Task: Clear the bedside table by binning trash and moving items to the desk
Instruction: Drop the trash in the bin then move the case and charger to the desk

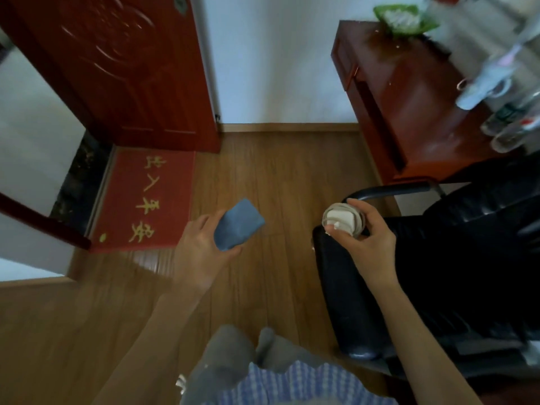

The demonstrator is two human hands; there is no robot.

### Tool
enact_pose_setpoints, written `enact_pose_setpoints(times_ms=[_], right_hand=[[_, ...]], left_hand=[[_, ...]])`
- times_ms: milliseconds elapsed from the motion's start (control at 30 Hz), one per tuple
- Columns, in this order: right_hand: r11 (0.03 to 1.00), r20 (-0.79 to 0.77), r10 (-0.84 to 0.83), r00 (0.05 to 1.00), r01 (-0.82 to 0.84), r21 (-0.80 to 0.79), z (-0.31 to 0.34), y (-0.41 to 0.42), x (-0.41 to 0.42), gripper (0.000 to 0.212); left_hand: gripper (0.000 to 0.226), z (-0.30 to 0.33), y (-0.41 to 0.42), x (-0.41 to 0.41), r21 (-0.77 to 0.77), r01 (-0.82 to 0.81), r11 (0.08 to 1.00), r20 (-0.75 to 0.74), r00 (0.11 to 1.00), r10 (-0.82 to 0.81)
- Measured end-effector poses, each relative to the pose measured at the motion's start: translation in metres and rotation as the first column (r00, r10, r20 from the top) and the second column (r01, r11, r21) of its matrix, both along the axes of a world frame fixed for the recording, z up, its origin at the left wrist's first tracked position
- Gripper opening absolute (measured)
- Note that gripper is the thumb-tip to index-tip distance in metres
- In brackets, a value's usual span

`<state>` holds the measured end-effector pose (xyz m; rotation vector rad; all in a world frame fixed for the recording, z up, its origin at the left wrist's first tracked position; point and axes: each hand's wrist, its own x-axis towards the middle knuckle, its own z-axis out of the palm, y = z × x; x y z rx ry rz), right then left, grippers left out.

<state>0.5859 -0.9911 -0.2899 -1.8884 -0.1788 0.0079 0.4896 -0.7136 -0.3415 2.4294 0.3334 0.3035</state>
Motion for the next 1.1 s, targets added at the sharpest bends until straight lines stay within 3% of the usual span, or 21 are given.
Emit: enact_pose_setpoints(times_ms=[267,367,633,800,1100], right_hand=[[0.992,0.005,-0.124,0.992,0.124,-0.022,-0.002,0.074,0.106,0.058],[0.976,0.025,-0.219,0.975,0.219,0.021,-0.001,0.102,0.139,0.055],[0.887,0.032,-0.457,0.889,0.458,-0.059,-0.001,0.143,0.191,0.053],[0.819,0.004,-0.568,0.823,0.566,-0.097,-0.004,0.142,0.223,0.056],[0.691,0.009,-0.719,0.695,0.716,-0.097,-0.018,0.094,0.333,0.056]], left_hand=[[0.072,0.006,0.074,0.137,0.085,0.052,0.995,-0.007,0.999,-0.052],[0.069,0.011,0.106,0.201,0.091,0.175,0.980,0.011,0.984,-0.177],[0.068,0.028,0.151,0.343,0.194,0.411,0.891,0.010,0.907,-0.421],[0.069,0.023,0.141,0.416,0.188,0.556,0.810,-0.053,0.829,-0.557],[0.069,0.025,0.071,0.565,0.154,0.672,0.724,-0.001,0.733,-0.680]])
